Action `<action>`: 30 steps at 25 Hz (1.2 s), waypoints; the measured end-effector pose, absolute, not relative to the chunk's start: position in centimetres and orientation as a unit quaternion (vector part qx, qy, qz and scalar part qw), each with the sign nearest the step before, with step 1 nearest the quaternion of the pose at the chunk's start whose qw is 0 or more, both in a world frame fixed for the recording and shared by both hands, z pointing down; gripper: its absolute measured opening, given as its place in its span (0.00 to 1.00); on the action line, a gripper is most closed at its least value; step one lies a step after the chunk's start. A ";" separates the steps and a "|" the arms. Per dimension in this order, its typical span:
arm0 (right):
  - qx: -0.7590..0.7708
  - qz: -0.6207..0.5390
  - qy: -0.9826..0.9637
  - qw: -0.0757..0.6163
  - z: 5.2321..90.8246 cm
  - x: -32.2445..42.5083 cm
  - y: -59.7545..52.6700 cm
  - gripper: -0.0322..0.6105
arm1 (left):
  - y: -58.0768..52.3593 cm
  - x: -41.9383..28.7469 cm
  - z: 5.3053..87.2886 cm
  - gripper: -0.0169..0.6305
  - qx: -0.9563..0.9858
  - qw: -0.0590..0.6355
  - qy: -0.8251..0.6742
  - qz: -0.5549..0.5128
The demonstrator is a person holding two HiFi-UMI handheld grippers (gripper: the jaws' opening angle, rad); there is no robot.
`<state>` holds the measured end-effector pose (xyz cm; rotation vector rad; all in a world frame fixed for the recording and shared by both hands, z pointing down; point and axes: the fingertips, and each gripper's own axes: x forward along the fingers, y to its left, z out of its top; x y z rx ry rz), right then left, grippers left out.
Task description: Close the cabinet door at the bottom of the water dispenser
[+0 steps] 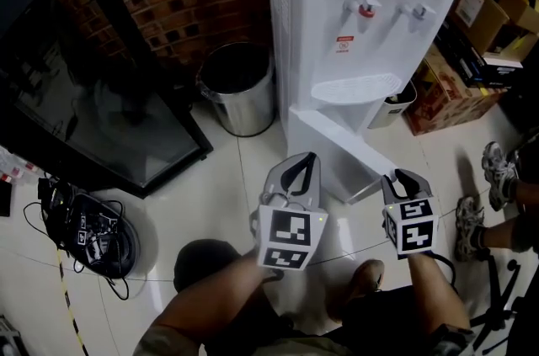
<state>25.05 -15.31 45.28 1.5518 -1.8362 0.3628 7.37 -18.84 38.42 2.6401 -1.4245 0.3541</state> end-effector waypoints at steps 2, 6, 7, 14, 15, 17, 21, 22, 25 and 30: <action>0.606 0.145 -0.702 0.347 45.3 26.0 -16.2 0.21 | -19.3 7.6 39.0 0.03 0.872 0.062 -0.470 0.122; 0.618 0.145 -0.691 0.345 45.4 28.2 -18.3 0.21 | -20.2 8.1 39.7 0.03 0.872 0.062 -0.468 0.127; 0.621 0.143 -0.689 0.345 45.4 28.7 -18.8 0.21 | -20.4 8.2 40.0 0.03 0.872 0.061 -0.469 0.129; 0.639 0.119 -0.675 0.351 45.4 30.6 -22.1 0.17 | -22.6 7.8 41.5 0.03 0.862 0.073 -0.483 0.134; 0.642 0.117 -0.672 0.349 45.4 30.9 -22.6 0.17 | -22.9 7.9 41.3 0.03 0.862 0.071 -0.484 0.132; 0.651 0.113 -0.669 0.340 45.3 31.5 -23.9 0.17 | -23.2 8.0 41.1 0.03 0.863 0.064 -0.485 0.129; 0.664 0.114 -0.663 0.327 46.2 32.5 -26.4 0.11 | -24.0 7.4 41.6 0.03 0.854 0.067 -0.499 0.132; 0.665 0.117 -0.661 0.326 46.6 32.6 -27.0 0.09 | -24.2 7.1 41.7 0.03 0.851 0.067 -0.503 0.133; 0.668 0.132 -0.663 0.311 47.5 32.8 -29.2 0.05 | -24.8 6.3 41.6 0.03 0.843 0.067 -0.517 0.134; 0.674 0.158 -0.668 0.274 48.7 33.3 -32.7 0.05 | -25.4 5.3 41.3 0.03 0.831 0.064 -0.535 0.136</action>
